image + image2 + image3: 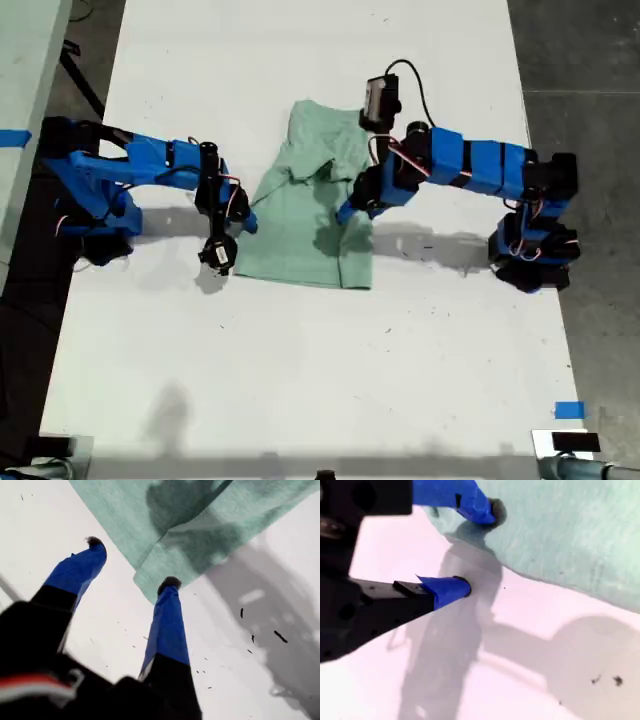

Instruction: Fold t-shirt

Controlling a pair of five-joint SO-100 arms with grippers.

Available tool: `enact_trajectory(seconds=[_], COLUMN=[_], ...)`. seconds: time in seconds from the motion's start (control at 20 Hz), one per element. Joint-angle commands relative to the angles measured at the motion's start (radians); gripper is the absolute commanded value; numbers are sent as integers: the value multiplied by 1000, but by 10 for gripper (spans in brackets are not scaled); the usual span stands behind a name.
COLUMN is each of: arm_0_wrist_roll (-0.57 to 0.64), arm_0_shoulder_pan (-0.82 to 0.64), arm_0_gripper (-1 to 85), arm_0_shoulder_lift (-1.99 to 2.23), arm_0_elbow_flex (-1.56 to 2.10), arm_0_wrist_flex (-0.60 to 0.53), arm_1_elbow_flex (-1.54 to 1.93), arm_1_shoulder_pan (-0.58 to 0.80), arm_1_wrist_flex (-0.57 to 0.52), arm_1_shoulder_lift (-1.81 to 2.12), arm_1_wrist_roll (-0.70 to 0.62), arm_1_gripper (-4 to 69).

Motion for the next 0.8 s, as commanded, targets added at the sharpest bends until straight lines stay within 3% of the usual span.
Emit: enact_trajectory(seconds=[0.0, 0.1, 0.15, 0.5, 0.75], arm_0_wrist_roll=[-17, -21, -23, 15, 81], arm_0_shoulder_pan=[-20, -17, -9, -21, 83], arm_0_gripper=[194, 43, 10, 0, 0], arm_0_shoulder_lift=[-40, -43, -23, 195, 196], arm_0_elbow_flex=[-77, -84, -84, -114, -337], arm_0_wrist_flex=[-6, -6, -8, 74, 77], arm_1_elbow_flex=[8, 31, 37, 58, 81], arm_1_shoulder_pan=[2, 6, 9, 15, 17], arm_1_wrist_flex=[11, 6, 5, 0, 0], arm_1_shoulder_lift=[94, 106, 106, 109, 129], arm_1_wrist_roll=[-6, -5, -5, -6, 5], arm_1_gripper=[248, 240, 236, 220, 213])
